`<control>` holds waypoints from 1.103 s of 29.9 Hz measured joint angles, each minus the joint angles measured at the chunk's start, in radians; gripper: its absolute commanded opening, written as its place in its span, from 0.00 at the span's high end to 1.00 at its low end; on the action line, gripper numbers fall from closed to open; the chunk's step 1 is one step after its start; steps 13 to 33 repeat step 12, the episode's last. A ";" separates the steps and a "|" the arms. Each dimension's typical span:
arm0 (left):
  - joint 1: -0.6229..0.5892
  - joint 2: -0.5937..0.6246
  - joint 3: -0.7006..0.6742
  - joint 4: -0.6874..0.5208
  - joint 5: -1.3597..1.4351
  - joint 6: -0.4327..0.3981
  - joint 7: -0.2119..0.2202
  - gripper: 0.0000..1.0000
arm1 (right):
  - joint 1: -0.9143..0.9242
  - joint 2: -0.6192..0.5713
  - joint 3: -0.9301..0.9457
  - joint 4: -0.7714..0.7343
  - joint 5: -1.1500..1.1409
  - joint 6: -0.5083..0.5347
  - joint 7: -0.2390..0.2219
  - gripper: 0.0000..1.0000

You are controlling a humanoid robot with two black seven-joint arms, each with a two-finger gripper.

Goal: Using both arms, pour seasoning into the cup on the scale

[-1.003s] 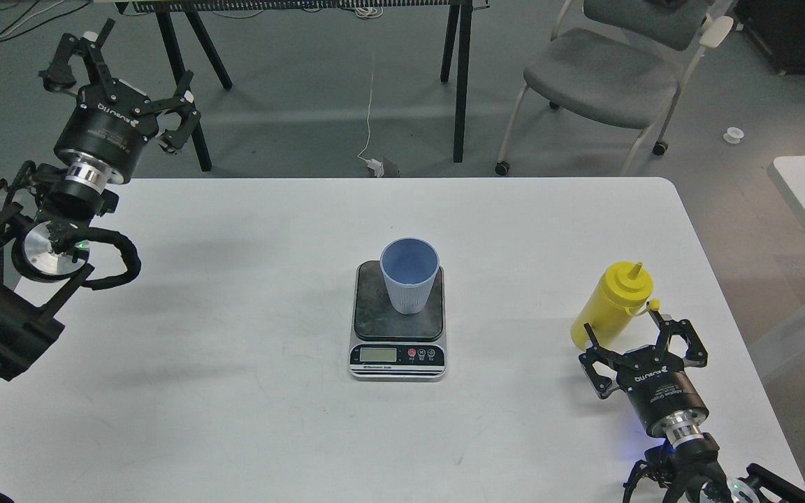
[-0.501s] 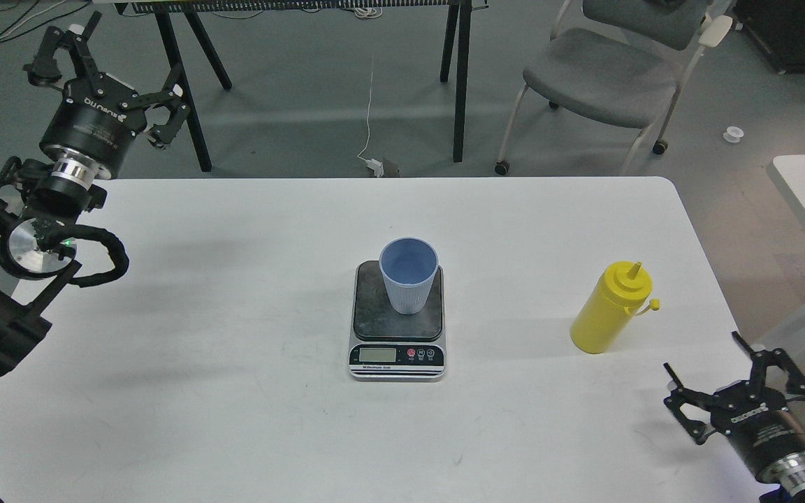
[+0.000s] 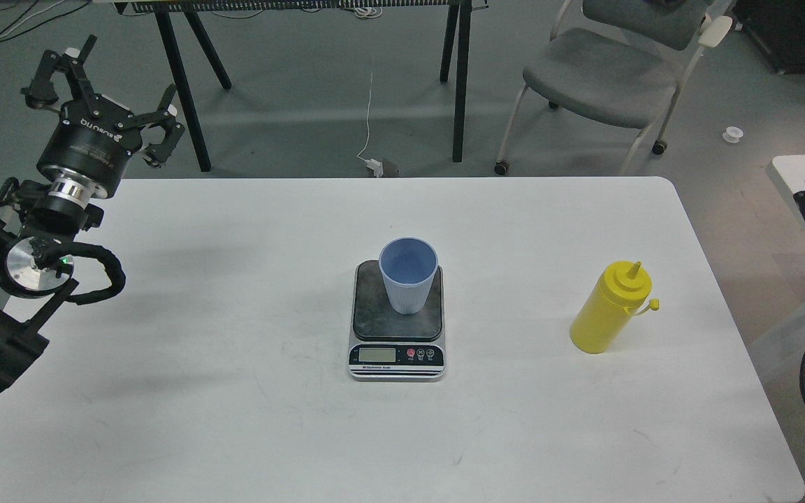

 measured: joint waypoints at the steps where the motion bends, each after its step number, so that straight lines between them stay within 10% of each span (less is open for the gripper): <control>1: 0.004 0.000 0.000 0.001 0.000 -0.001 0.001 0.01 | 0.051 0.032 -0.022 -0.043 0.001 0.000 -0.011 0.01; 9: 0.011 -0.001 0.000 0.004 -0.011 -0.004 0.002 0.01 | 0.208 0.207 -0.061 -0.241 0.002 0.000 -0.034 0.01; 33: 0.011 -0.002 0.000 0.004 -0.014 -0.004 0.001 0.01 | 0.221 0.217 -0.065 -0.253 0.001 0.000 -0.034 0.01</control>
